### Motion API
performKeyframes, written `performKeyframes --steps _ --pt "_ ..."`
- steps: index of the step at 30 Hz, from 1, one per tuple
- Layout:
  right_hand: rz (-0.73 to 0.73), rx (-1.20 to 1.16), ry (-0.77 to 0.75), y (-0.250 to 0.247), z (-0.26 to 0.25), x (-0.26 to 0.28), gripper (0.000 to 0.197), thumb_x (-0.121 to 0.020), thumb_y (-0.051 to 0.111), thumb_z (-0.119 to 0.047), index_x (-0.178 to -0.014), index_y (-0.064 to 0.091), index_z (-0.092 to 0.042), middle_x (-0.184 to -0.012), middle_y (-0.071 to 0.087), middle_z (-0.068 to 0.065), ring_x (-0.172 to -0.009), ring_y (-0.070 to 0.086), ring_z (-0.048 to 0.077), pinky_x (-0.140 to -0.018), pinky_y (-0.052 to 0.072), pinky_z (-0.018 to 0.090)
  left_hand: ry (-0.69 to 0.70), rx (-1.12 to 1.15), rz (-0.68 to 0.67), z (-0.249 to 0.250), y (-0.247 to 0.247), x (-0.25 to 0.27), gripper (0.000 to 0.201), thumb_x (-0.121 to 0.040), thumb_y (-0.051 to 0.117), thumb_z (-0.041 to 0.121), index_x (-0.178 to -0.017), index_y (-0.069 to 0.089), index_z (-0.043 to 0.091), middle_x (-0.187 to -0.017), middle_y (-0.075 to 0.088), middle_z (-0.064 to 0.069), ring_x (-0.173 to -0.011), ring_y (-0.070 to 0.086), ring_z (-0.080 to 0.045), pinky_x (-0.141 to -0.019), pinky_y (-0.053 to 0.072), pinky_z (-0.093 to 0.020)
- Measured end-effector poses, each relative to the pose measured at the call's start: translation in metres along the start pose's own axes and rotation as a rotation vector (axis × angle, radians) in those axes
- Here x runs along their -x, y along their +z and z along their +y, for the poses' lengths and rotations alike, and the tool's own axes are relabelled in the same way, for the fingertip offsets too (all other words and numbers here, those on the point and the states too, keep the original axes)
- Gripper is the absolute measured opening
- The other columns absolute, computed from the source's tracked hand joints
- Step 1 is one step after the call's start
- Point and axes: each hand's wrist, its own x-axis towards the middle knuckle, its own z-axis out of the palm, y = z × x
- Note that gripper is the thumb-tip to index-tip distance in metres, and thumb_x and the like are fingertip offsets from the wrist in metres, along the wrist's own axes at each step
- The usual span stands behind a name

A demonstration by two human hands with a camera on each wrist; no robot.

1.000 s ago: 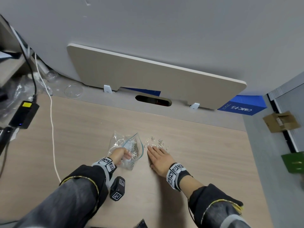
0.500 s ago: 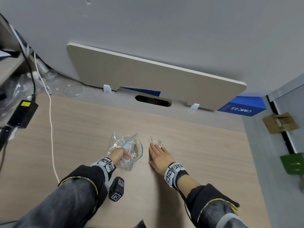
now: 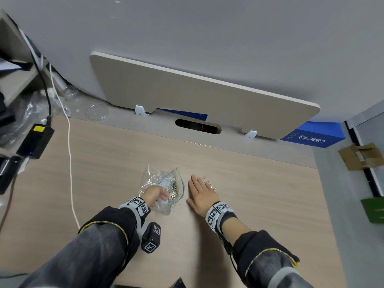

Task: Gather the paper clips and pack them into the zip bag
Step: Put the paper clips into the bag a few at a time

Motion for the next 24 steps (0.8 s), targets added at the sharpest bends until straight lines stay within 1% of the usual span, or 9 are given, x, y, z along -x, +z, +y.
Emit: performKeyframes --steps 6,9,12,15,18,20,22,23,24 --pt "0.038 -0.002 -0.070 0.010 0.010 0.024 0.069 -0.097 0.032 -0.045 -0.154 0.008 -0.012 -0.163 0.000 0.006 -0.150 0.008 0.026 -0.121 0.011 0.042 -0.015 -0.020 -0.008 0.007 0.002 0.007 0.027 -0.090 0.043 0.004 -0.069 0.060 0.009 -0.071 0.054 -0.004 -0.058 0.039 -0.014 -0.050 0.025 -0.024" --pt "0.098 -0.076 0.080 0.002 0.017 0.018 0.069 -0.097 0.036 -0.041 -0.154 0.005 -0.016 -0.163 -0.002 0.005 -0.150 0.006 0.028 -0.120 0.013 0.046 -0.022 -0.023 -0.013 0.005 0.001 0.006 0.023 -0.087 0.046 0.005 -0.071 0.062 0.009 -0.072 0.054 -0.003 -0.057 0.036 -0.013 -0.050 0.024 -0.024" --pt "0.079 -0.113 0.182 0.003 0.017 0.011 0.071 -0.096 0.037 -0.045 -0.153 0.005 -0.015 -0.163 -0.003 0.006 -0.149 0.005 0.030 -0.119 0.016 0.047 -0.028 -0.011 -0.018 0.003 0.000 0.003 0.020 -0.084 0.048 0.006 -0.072 0.064 0.009 -0.071 0.052 -0.002 -0.056 0.034 -0.013 -0.049 0.022 -0.024" --pt "0.057 -0.103 0.148 0.014 0.012 0.015 0.073 -0.096 0.035 -0.047 -0.153 0.006 -0.011 -0.162 -0.005 0.008 -0.150 0.001 0.030 -0.120 0.011 0.045 -0.024 -0.006 -0.018 0.002 0.001 0.002 0.021 -0.085 0.047 0.006 -0.072 0.064 0.010 -0.071 0.052 -0.002 -0.058 0.035 -0.013 -0.049 0.022 -0.024" --pt "0.102 -0.092 0.089 0.027 0.007 0.029 0.075 -0.092 0.023 -0.050 -0.153 0.010 -0.008 -0.162 0.000 0.009 -0.150 0.004 0.029 -0.120 0.009 0.042 -0.012 -0.008 -0.020 0.001 0.001 0.001 0.023 -0.086 0.045 0.006 -0.072 0.064 0.009 -0.071 0.053 -0.003 -0.057 0.035 -0.014 -0.050 0.022 -0.024" --pt "0.115 -0.109 0.050 0.031 0.006 0.037 0.073 -0.092 0.029 -0.047 -0.152 0.015 -0.009 -0.162 0.006 0.009 -0.150 0.009 0.028 -0.120 0.009 0.039 -0.007 -0.017 -0.024 0.000 0.000 0.001 0.022 -0.086 0.046 0.006 -0.073 0.064 0.009 -0.072 0.053 -0.003 -0.059 0.037 -0.014 -0.051 0.023 -0.024" --pt "0.168 -0.152 0.066 0.031 0.010 0.042 0.067 -0.093 0.040 -0.043 -0.150 0.024 -0.011 -0.161 0.017 0.010 -0.148 0.019 0.028 -0.120 0.016 0.039 -0.005 -0.028 -0.025 0.000 -0.001 0.000 0.020 -0.086 0.048 0.008 -0.074 0.064 0.010 -0.073 0.054 -0.003 -0.062 0.039 -0.014 -0.051 0.025 -0.024" --pt "0.231 -0.170 0.108 0.030 0.013 0.042 0.064 -0.091 0.043 -0.042 -0.146 0.031 -0.012 -0.157 0.026 0.010 -0.144 0.028 0.029 -0.117 0.025 0.039 -0.001 -0.029 -0.025 -0.001 -0.001 -0.001 0.020 -0.086 0.048 0.008 -0.074 0.064 0.010 -0.074 0.055 -0.003 -0.063 0.040 -0.014 -0.052 0.026 -0.024" --pt "0.300 -0.184 0.184 0.027 0.015 0.043 0.060 -0.090 0.046 -0.043 -0.141 0.039 -0.013 -0.151 0.036 0.010 -0.136 0.038 0.030 -0.111 0.036 0.040 0.003 -0.028 -0.025 -0.001 -0.001 -0.001 0.020 -0.087 0.048 0.009 -0.074 0.064 0.010 -0.074 0.055 -0.003 -0.063 0.041 -0.014 -0.052 0.027 -0.024"
